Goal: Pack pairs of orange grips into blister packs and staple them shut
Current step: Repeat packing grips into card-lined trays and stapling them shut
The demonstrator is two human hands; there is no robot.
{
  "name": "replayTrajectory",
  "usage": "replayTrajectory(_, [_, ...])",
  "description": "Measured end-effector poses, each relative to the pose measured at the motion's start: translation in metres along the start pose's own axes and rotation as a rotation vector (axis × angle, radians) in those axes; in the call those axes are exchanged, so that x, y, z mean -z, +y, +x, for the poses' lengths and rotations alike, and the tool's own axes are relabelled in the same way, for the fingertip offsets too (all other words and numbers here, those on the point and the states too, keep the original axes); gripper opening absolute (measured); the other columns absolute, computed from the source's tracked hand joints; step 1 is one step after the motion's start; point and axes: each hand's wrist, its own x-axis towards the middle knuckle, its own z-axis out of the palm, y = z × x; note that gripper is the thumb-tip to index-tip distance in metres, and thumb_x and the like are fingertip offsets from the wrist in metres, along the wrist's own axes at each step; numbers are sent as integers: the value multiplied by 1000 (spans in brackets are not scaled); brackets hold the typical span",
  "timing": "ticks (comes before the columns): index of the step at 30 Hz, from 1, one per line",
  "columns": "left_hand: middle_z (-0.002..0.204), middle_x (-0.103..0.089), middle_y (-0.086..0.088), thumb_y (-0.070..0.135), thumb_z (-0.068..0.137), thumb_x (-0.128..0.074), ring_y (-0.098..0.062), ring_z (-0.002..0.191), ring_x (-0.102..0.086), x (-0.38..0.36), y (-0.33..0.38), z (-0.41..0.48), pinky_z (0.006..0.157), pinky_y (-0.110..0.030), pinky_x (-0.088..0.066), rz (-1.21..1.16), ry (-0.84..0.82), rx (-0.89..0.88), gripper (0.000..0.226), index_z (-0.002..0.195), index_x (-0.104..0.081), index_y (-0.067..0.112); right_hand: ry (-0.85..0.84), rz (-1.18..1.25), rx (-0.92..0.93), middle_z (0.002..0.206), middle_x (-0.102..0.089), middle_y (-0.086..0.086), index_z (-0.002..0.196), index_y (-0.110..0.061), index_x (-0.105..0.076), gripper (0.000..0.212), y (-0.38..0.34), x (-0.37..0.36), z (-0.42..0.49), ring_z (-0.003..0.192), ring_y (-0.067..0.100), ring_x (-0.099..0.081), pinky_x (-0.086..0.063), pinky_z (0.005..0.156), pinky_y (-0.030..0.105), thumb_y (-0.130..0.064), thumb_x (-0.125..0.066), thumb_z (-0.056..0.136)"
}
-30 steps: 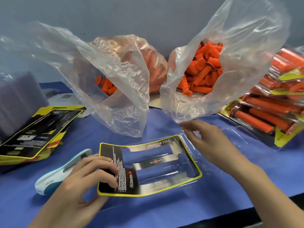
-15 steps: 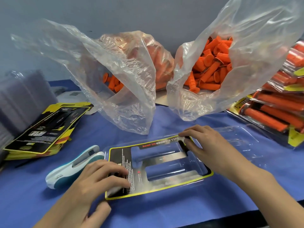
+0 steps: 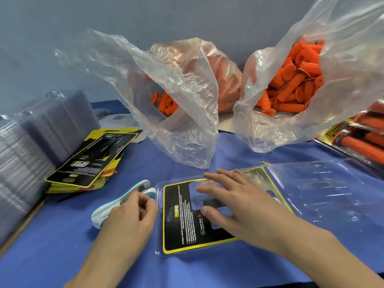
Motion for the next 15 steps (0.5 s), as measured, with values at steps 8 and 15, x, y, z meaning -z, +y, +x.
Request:
replayTrajectory(8, [52,-65,-5,39,97,-51,-19,34,-54,-1,8,0,36,-25,-41,-229,-267,149,21,88,-60,23,-133,-53,38,165,-2,-12,153,-43,-19,66,-8,-18,10,151,10,7,12,122,35,-72,-27,94])
replayTrajectory(15, [66,-71,-10,43,94,-56,-23,40,-52,-4,8,0,34,-22,-36,-339,-416,152,29,97,-60,15,-132,-23,68,165,-1,-15,153,-44,-18,68,-12,-25,16,151,7,8,8,123,36,-73,-26,92])
